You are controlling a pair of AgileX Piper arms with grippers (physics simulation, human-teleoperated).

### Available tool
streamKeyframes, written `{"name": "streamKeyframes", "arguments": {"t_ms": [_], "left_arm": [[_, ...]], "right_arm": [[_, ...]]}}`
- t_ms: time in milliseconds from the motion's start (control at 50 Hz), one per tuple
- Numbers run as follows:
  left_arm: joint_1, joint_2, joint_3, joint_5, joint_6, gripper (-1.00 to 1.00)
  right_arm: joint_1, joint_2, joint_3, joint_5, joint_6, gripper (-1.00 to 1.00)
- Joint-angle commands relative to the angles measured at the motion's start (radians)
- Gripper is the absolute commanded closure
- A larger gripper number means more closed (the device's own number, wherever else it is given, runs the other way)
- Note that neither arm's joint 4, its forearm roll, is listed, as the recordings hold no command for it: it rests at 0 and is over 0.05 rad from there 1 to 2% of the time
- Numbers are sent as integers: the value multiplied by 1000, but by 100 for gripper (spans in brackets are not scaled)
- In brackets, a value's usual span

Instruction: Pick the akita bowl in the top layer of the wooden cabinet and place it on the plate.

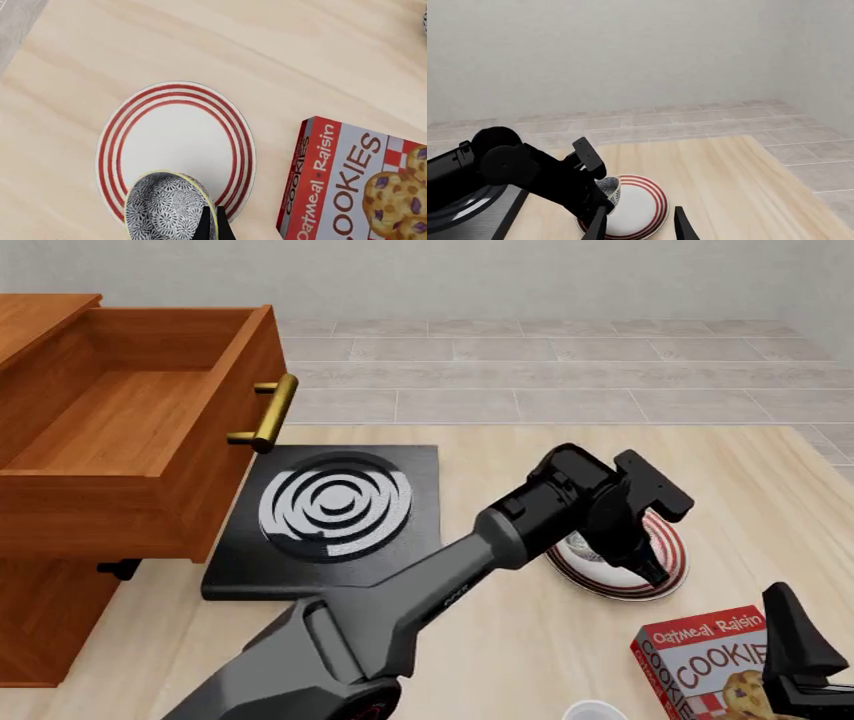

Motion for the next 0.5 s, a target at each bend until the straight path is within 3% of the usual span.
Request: {"name": "streamKeyframes", "arguments": {"t_ms": [20, 500], "left_arm": [[5, 12, -5, -7, -33, 100], [-12, 33, -6, -43, -72, 100]], "right_arm": [[-2, 0, -1, 1, 3, -100], [-5, 0, 1, 1, 7, -100]]}}
